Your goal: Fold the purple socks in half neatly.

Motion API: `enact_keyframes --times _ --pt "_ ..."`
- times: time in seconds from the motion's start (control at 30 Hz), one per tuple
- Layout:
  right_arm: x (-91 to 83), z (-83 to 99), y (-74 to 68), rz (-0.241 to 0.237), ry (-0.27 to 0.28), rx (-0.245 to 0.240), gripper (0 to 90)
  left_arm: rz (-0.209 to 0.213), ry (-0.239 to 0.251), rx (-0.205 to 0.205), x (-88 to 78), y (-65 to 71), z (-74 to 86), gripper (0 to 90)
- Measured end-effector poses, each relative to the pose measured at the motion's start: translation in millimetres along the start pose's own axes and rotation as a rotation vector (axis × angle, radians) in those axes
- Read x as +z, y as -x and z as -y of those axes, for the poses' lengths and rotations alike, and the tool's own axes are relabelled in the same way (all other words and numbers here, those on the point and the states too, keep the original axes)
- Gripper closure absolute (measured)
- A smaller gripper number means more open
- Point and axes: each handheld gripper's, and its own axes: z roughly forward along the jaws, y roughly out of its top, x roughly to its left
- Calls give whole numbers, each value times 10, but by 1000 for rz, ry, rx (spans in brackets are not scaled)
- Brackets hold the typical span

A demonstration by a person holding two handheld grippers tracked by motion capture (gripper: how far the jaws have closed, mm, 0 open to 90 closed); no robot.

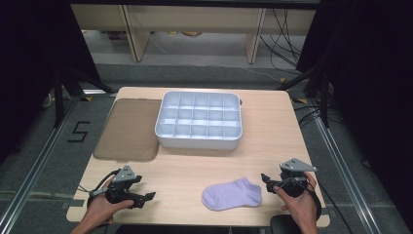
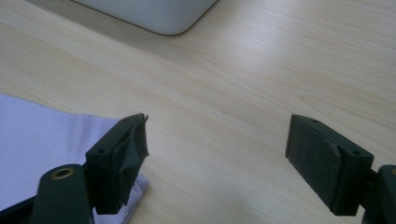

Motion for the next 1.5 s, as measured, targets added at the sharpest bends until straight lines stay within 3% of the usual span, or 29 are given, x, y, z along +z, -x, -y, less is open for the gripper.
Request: enact_keyframes --times 0.17,0.2,0.23,0.27,0.3,0.4,0.43,0.47,0.57,0.6,0.63,0.7,0.73,0.83,0.87,0.97,1.03,1.1,1.17,1.3,1.33,1.5 --pt "-2 -19 -24 -11 20 -17 223 -4 -3 -4 -1 -6 -1 154" --pt "-10 -22 -34 -22 6 -10 242 -4 0 -20 4 2 2 154" --pt "-15 -24 -33 -17 11 -18 262 -2 2 -8 3 -5 -2 154" --pt "-21 -31 -39 -21 17 -15 282 0 8 -38 12 11 0 153" --pt "-24 -38 -27 -33 16 -32 292 4 14 -41 19 8 -1 154" --pt "-25 -41 -32 -25 30 -38 334 12 5 -21 4 3 -13 156" --pt "-42 -51 -49 -35 25 -19 342 12 13 -36 11 14 -15 156" --pt "-49 -60 -47 -41 22 -29 352 23 22 -57 30 38 -21 158" --pt "-48 -64 -51 -47 28 -43 369 22 28 -56 35 53 -34 160" --pt "-57 -80 -90 -73 15 -24 391 23 25 -68 42 76 -45 162" --pt "-51 -85 -90 -76 20 -47 403 26 29 -51 47 81 -55 163" --pt "-39 -105 -123 -92 17 -60 425 19 39 -71 65 118 -62 163" --pt "-39 -121 -145 -107 2 -65 450 31 19 -51 58 104 -65 164" --pt "-43 -135 -221 -140 -17 -44 496 31 18 -53 63 120 -75 167" --pt "-28 -161 -260 -171 -18 -102 559 27 22 -47 61 125 -82 167" --pt "-15 -175 -320 -196 -9 -123 633 26 30 -56 66 135 -83 168" --pt "18 -196 -408 -233 12 -184 751 28 29 -55 65 134 -79 168" --pt "49 -201 -462 -261 10 -207 799 14 20 -52 53 121 -78 169" --pt "88 -203 -499 -280 17 -232 832 16 27 -70 56 122 -74 169" --pt "149 -205 -579 -318 0 -256 875 15 22 -52 37 109 -74 170" --pt "201 -200 -639 -341 -20 -294 897 14 20 -52 35 110 -73 170" --pt "287 -188 -741 -372 -63 -340 900 12 13 -48 39 111 -70 171"
